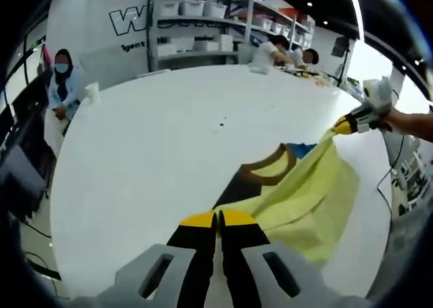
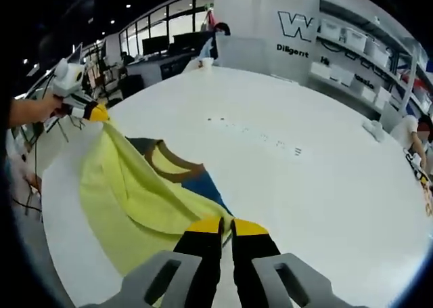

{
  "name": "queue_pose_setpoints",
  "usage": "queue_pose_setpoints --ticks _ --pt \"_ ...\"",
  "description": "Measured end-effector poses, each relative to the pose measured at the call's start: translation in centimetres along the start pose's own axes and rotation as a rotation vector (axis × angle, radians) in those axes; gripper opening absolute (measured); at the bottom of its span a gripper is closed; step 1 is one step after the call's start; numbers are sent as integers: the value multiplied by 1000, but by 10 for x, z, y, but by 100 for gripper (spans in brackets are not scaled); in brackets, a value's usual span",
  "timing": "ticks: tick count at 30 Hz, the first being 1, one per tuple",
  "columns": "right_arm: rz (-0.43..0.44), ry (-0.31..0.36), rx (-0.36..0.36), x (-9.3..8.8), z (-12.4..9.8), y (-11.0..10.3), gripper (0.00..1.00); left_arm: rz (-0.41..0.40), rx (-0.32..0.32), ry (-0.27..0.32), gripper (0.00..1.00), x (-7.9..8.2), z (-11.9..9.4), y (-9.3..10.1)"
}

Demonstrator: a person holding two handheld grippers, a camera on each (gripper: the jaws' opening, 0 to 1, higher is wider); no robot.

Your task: Fold the garment on the visible template until the final outline fits inside the template.

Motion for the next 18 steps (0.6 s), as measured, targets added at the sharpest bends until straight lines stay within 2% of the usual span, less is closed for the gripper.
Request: queue_pose_setpoints --ticks 6,11,15,18 --pt "-25 -10 3 -4 14 4 0 -10 0 -16 3 -5 10 -5" --pt "-64 -11 0 -4 20 5 0 44 16 -33 4 -9 18 -5" --pt "-93 1 -3 -1 20 7 0 57 42 -7 2 -4 15 -10" --pt "-112 15 -7 1 19 10 6 73 55 10 6 0 11 -15"
Point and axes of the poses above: the point that each gripper's makers call its tool centre point, and the gripper's own axes: z roughly forward along the fingers, y roughly to its right, x roughly out of its top, the point moved 1 cm from there along -z, roughly backward along the fingers, and after that the axes turned 5 degrees about -y, right-handed, at the moved point
